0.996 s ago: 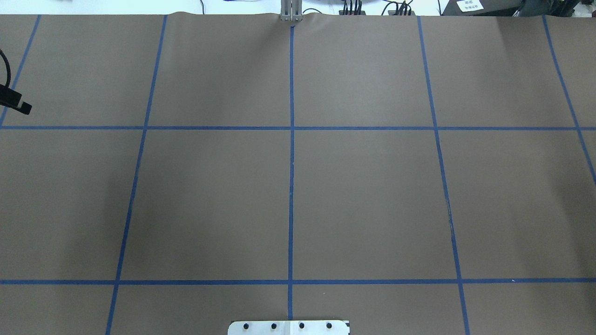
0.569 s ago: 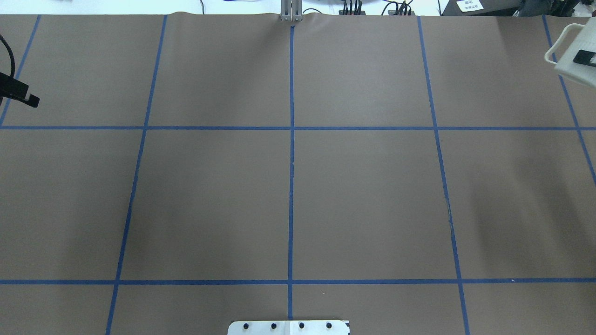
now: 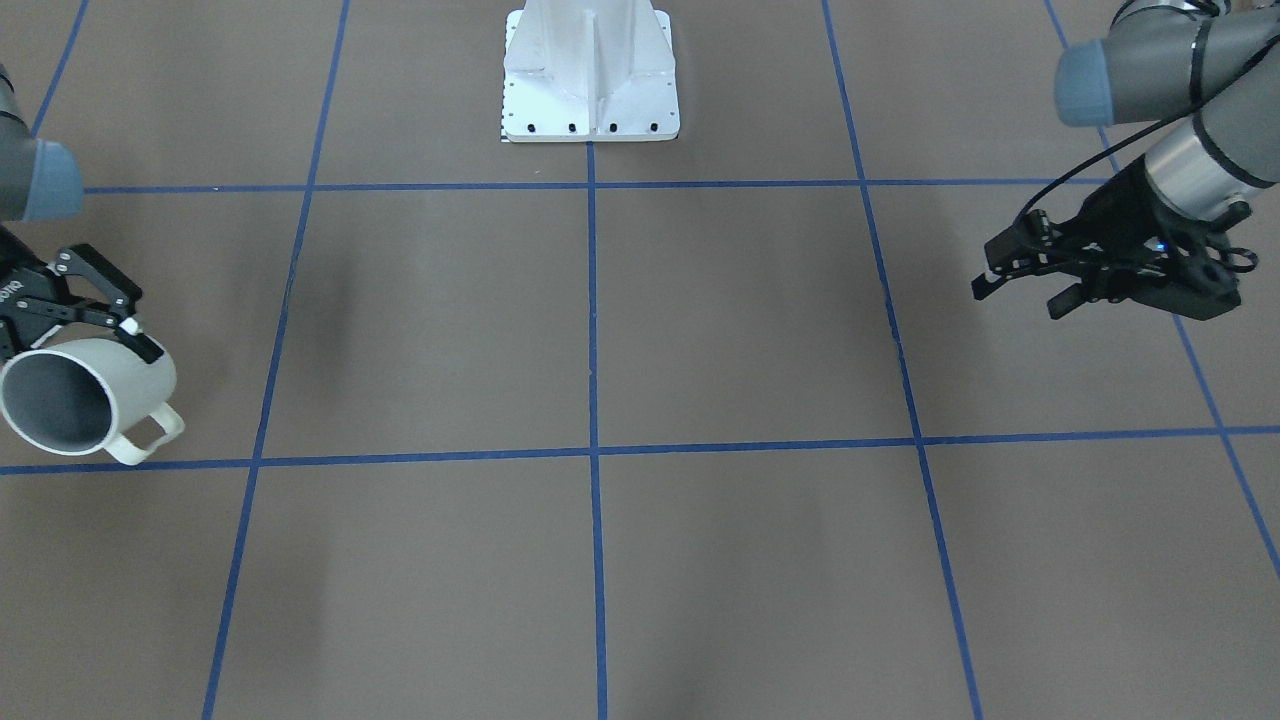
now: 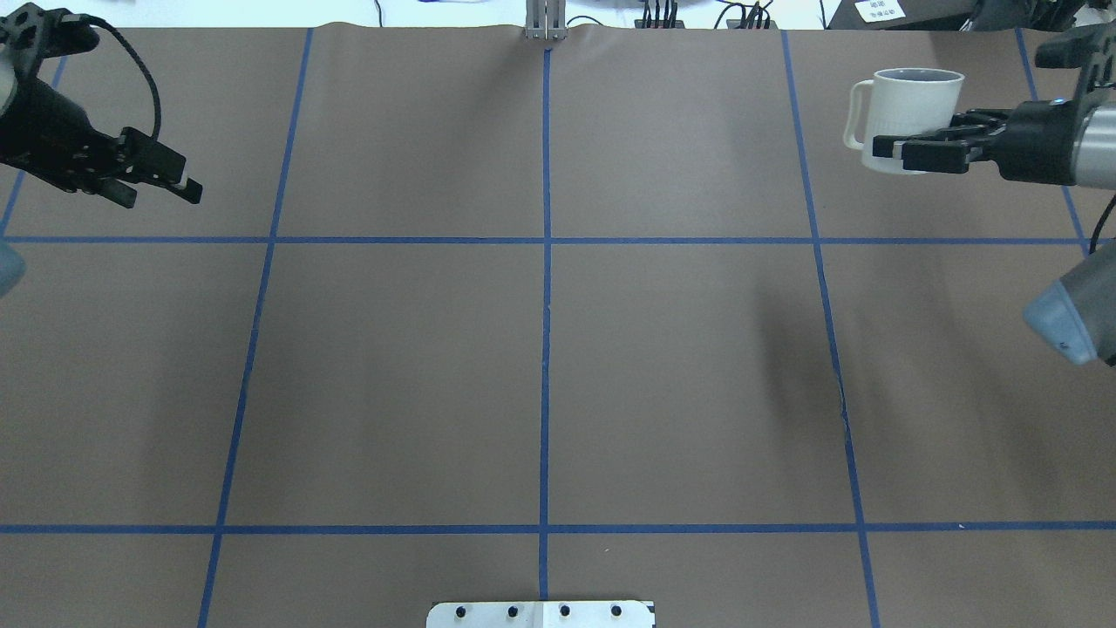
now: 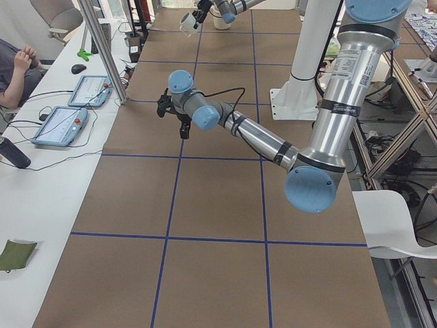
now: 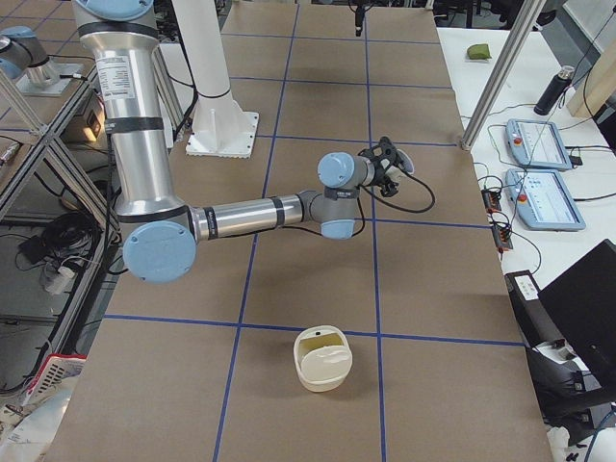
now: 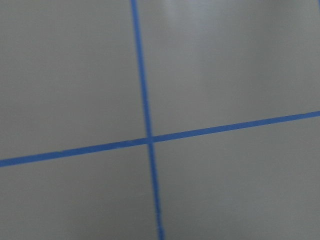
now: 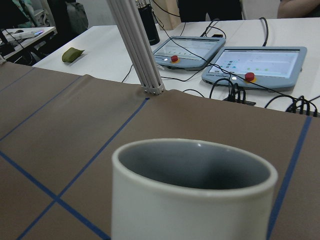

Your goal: Left arm hands cup to right arm to dump lemon

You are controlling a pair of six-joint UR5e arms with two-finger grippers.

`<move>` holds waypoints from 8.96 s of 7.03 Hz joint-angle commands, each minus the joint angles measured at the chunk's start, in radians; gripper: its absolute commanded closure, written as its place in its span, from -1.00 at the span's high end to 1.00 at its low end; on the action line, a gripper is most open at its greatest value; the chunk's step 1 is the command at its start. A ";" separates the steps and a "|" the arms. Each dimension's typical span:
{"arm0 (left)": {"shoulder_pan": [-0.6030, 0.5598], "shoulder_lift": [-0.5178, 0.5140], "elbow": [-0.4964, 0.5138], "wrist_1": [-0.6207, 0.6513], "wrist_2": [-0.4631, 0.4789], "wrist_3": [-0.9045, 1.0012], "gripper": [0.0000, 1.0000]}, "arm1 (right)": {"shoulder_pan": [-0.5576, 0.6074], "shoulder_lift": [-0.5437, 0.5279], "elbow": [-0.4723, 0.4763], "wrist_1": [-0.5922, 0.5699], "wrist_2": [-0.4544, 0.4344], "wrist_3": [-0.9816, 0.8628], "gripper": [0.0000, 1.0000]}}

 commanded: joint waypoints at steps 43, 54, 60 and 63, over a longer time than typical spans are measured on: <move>0.181 -0.466 0.286 -0.097 0.062 -0.822 -1.00 | -0.448 0.363 0.342 -0.957 -0.751 -0.115 0.99; -0.029 0.247 0.094 -0.101 0.208 0.206 -1.00 | 0.264 0.197 0.203 -1.617 0.154 -0.762 1.00; -0.025 0.251 0.164 -0.115 0.207 0.284 -0.05 | 0.445 0.168 -0.057 -1.616 0.271 -1.046 1.00; -0.104 0.248 0.135 -0.094 0.180 0.334 0.99 | 0.445 0.153 -0.055 -1.607 0.263 -1.038 1.00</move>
